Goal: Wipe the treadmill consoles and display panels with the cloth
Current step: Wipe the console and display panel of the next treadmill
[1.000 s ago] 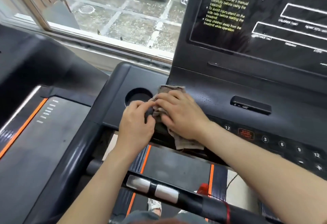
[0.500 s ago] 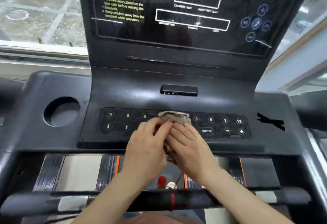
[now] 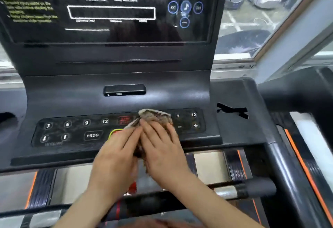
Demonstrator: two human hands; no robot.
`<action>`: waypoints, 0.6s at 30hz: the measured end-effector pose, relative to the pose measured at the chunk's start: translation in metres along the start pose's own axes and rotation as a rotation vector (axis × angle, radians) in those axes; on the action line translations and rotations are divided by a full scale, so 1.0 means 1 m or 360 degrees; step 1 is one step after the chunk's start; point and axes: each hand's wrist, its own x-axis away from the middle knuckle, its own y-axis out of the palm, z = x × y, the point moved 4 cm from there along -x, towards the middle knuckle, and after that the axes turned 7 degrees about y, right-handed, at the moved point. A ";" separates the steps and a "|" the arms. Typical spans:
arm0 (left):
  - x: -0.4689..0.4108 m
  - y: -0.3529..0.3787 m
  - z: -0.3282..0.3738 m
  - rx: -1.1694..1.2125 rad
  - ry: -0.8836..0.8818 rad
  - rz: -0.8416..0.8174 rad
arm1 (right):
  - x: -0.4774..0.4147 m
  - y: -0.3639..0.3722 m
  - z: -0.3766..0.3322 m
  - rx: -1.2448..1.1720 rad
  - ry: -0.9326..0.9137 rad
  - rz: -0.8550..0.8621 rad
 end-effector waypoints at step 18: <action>-0.132 0.073 0.119 -0.0131 0.0330 -0.0267 | -0.008 -0.043 0.168 -0.0083 0.0682 0.0041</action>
